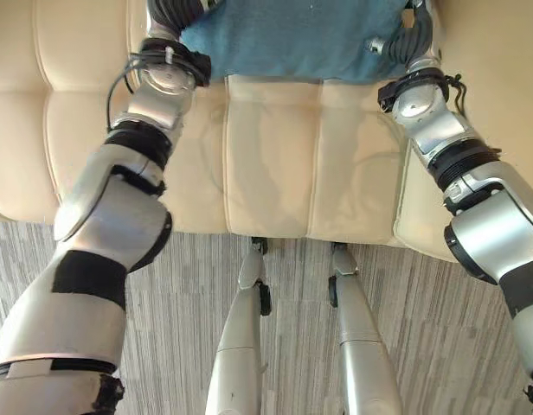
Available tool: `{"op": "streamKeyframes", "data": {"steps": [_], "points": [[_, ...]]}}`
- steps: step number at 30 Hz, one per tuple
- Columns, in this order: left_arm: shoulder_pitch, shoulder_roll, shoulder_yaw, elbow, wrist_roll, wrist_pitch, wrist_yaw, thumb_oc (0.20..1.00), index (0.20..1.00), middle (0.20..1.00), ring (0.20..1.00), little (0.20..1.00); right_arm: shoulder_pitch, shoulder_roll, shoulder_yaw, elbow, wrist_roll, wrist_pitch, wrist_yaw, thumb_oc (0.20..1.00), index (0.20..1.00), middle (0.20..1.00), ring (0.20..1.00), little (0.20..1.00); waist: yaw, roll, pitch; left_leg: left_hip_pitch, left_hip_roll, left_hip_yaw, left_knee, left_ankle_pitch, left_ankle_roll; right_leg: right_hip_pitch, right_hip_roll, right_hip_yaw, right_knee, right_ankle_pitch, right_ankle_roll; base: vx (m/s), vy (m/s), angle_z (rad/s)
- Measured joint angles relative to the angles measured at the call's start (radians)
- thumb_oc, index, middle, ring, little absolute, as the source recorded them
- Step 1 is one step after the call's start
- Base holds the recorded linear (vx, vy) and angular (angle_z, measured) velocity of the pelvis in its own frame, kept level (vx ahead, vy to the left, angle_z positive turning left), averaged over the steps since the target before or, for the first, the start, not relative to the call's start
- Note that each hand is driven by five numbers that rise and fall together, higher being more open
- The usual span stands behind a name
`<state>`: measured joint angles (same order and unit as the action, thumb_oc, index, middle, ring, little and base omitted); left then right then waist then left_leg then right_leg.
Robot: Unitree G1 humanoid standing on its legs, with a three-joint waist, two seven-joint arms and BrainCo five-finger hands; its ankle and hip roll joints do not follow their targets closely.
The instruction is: Pick up all the scattered cushions and arrange them neatly on the sofa.
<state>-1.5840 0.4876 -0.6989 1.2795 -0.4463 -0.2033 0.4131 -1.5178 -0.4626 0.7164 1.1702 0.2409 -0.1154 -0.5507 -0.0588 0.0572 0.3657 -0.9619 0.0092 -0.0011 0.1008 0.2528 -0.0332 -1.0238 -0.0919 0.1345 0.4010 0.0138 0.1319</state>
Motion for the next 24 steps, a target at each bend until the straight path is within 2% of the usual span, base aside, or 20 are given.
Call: {"op": "streamKeyframes", "data": {"steps": [2,4,8,10,11,13,15,17,19,21,24], "points": [[0.011,0.024,0.002,-0.082,0.155,0.038,0.065,1.000,1.000,1.000,1.000,1.000,0.010,-0.019,-0.023,-0.022,-0.047,0.021,-0.061,1.000,1.000,1.000,1.000,1.000,0.009,-0.003,0.005,-0.001,-0.010,-0.024,0.000,0.000,0.000,-0.017,-0.006,-0.013,0.055,-0.035,-0.007,0.00,-0.015,0.29],[0.016,0.078,-0.059,-0.090,0.304,0.062,0.104,1.000,1.000,1.000,1.000,1.000,0.039,-0.028,-0.071,-0.035,-0.071,0.026,-0.081,1.000,1.000,1.000,1.000,1.000,0.011,-0.004,0.004,0.000,-0.011,-0.026,0.002,0.003,-0.004,-0.031,-0.010,-0.020,0.086,-0.042,-0.011,0.00,0.029,0.10],[0.068,0.087,-0.015,-0.085,0.349,0.102,0.103,1.000,1.000,1.000,1.000,1.000,0.108,-0.014,-0.128,-0.042,-0.064,0.028,-0.078,1.000,1.000,1.000,1.000,1.000,0.008,-0.004,0.004,0.003,-0.015,-0.017,0.013,0.003,-0.004,-0.037,-0.011,-0.011,0.104,-0.043,-0.012,-0.01,0.028,-0.04],[0.129,0.080,0.061,-0.115,0.338,0.103,0.093,1.000,1.000,1.000,1.000,1.000,0.162,-0.002,-0.203,-0.050,-0.037,0.031,-0.068,1.000,1.000,1.000,1.000,1.000,0.004,-0.004,0.004,0.010,-0.016,-0.013,0.016,0.002,-0.004,-0.035,-0.010,-0.002,0.112,-0.042,-0.011,0.00,0.010,-0.03],[0.179,0.081,0.129,-0.148,0.317,0.099,0.080,1.000,1.000,1.000,1.000,1.000,0.211,-0.002,-0.277,-0.085,0.000,0.029,-0.050,1.000,1.000,1.000,1.000,1.000,0.004,-0.004,0.004,0.015,-0.015,-0.011,0.019,0.002,-0.004,-0.028,-0.008,0.001,0.111,-0.040,-0.011,0.00,0.023,-0.05],[0.248,0.080,0.160,-0.162,0.287,0.100,0.064,1.000,1.000,1.000,1.000,1.000,0.270,0.000,-0.306,-0.099,0.036,0.029,-0.031,1.000,1.000,1.000,1.000,1.000,-0.003,-0.004,0.004,0.040,-0.014,-0.010,0.019,0.002,-0.004,-0.005,-0.007,0.002,0.108,-0.039,-0.011,0.00,0.009,-0.04],[0.413,0.075,0.267,-0.240,0.187,0.085,0.017,1.000,1.000,1.000,1.000,1.000,0.392,0.024,-0.367,-0.140,0.130,0.007,0.034,1.000,1.000,1.000,1.000,1.000,-0.014,-0.006,0.005,0.113,-0.008,-0.009,0.012,-0.004,-0.005,0.075,-0.003,0.000,0.091,-0.039,-0.013,0.03,-0.002,-0.04],[0.546,0.068,0.324,-0.315,0.138,0.081,-0.001,1.000,1.000,1.000,1.000,1.000,0.494,0.036,-0.397,-0.173,0.168,0.008,0.066,1.000,1.000,1.000,1.000,1.000,-0.012,-0.007,0.006,0.186,-0.002,-0.009,0.001,-0.023,-0.006,0.151,0.000,-0.004,0.066,-0.042,-0.015,0.04,0.006,-0.09],[0.767,0.046,0.408,-0.488,0.100,0.054,-0.022,1.000,1.000,1.000,1.000,1.000,0.660,0.045,-0.423,-0.260,0.174,0.006,0.096,1.000,1.000,1.000,1.000,1.000,-0.012,-0.008,0.003,0.291,0.002,-0.006,-0.020,-0.041,-0.009,0.263,-0.001,-0.008,0.031,-0.052,-0.016,0.08,0.023,-0.07],[1.019,-0.024,0.504,-0.681,0.084,0.023,-0.050,1.000,1.000,1.000,1.000,1.000,0.878,0.065,-0.477,-0.411,0.168,0.007,0.133,1.000,1.000,1.000,1.000,1.000,-0.010,-0.015,-0.001,0.397,0.006,-0.007,-0.026,-0.065,-0.004,0.389,-0.004,-0.024,-0.012,-0.058,-0.018,0.15,0.054,0.01],[1.245,-0.099,0.509,-0.729,0.074,0.023,-0.107,1.000,1.000,1.000,1.000,1.000,1.053,0.105,-0.484,-0.444,0.112,0.022,0.203,1.000,1.000,1.000,1.000,1.000,-0.005,-0.032,-0.040,0.508,0.009,-0.005,-0.059,-0.092,0.003,0.508,-0.005,-0.028,-0.069,-0.076,-0.020,0.19,0.033,-0.04]]}}
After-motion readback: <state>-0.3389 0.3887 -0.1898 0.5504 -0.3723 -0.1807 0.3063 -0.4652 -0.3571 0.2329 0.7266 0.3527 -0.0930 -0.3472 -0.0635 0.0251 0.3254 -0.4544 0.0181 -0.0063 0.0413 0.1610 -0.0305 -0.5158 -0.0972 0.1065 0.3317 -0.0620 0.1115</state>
